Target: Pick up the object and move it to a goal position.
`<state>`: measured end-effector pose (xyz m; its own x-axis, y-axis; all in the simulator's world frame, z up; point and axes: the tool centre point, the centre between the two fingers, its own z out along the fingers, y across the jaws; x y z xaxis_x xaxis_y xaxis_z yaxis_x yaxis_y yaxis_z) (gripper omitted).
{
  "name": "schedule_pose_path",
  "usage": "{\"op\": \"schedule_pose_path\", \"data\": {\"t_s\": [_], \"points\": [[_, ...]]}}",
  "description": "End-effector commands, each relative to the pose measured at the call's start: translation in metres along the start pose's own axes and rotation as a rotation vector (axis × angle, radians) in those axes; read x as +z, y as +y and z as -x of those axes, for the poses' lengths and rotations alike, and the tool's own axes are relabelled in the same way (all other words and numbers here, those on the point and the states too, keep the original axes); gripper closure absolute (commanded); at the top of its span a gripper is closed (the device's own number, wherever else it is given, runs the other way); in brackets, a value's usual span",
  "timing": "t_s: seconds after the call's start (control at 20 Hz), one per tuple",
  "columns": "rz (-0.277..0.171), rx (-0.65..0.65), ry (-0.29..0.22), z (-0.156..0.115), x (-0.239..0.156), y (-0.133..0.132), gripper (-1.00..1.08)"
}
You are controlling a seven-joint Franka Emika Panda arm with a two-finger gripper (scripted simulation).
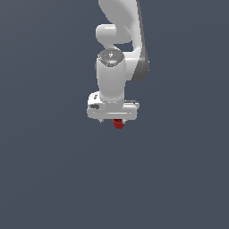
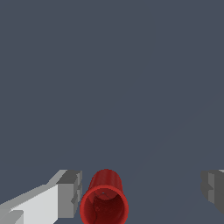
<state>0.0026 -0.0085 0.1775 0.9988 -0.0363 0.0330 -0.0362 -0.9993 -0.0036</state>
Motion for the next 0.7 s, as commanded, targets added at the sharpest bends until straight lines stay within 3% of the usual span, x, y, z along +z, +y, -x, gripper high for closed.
{"op": "schedule_pose_path", "data": {"t_s": [0.0, 0.65], "points": [[0.000, 0.000, 0.000, 0.0000, 0.0000, 0.0000, -0.92], [-0.005, -0.018, -0.028, 0.0081, 0.0060, 0.0017, -0.92]]}}
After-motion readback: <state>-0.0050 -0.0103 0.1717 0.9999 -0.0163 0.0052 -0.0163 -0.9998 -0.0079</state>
